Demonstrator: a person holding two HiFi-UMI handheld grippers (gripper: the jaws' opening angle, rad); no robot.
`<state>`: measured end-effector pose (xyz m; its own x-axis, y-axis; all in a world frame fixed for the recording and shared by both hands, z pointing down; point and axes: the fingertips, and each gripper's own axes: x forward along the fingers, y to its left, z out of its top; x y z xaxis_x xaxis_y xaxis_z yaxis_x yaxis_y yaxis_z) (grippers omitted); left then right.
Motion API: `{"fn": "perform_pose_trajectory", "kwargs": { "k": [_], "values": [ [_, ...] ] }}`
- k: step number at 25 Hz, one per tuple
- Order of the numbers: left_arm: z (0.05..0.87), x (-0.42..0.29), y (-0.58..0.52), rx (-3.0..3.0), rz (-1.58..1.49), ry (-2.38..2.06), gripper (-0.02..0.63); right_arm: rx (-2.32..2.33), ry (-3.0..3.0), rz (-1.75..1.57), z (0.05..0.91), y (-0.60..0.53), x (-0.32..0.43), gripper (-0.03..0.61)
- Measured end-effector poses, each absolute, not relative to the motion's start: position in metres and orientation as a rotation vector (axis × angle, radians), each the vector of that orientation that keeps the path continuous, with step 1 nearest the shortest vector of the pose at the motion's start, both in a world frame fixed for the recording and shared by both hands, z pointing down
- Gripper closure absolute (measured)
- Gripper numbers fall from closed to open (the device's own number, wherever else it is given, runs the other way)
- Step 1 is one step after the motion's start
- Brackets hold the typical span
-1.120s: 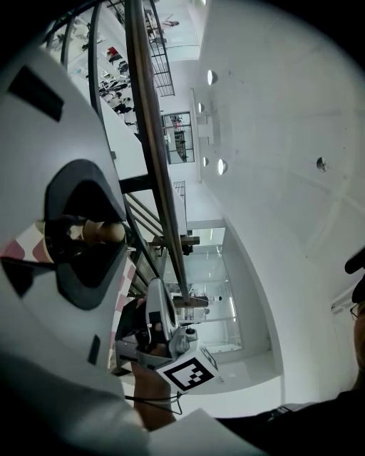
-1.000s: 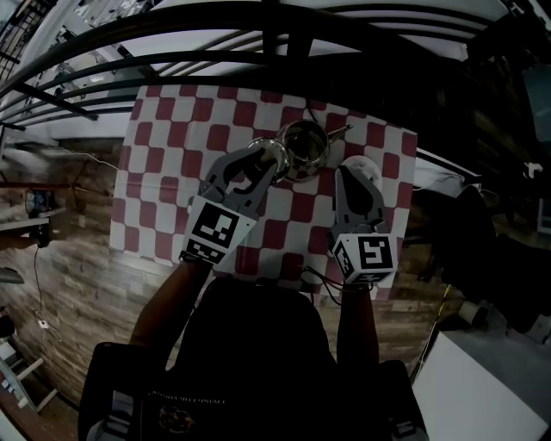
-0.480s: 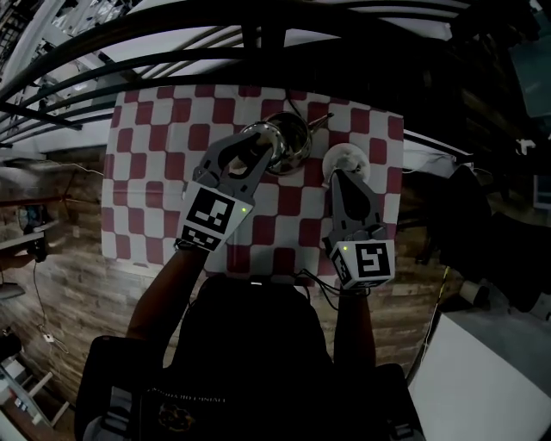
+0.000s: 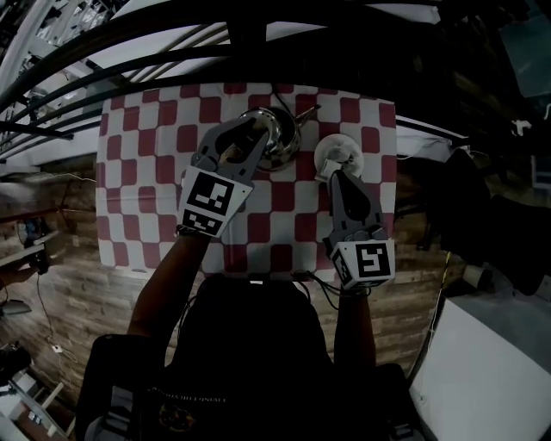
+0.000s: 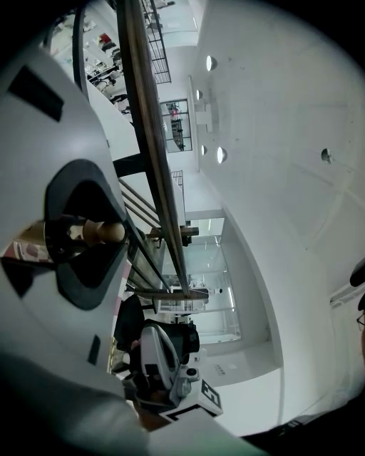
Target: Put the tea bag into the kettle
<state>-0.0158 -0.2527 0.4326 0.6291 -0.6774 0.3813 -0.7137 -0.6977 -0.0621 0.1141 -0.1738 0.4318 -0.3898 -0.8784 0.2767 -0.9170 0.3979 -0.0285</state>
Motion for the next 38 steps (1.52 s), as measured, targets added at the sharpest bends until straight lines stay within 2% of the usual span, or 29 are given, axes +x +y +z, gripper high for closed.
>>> {"fn": "perform_pose_trajectory", "kwargs": {
  "k": [38],
  "values": [
    [0.467, 0.016, -0.268, 2.77, 0.631, -1.094, 0.514, 1.618, -2.396, 0.303, 0.441, -0.172, 0.127, 0.566]
  ]
}}
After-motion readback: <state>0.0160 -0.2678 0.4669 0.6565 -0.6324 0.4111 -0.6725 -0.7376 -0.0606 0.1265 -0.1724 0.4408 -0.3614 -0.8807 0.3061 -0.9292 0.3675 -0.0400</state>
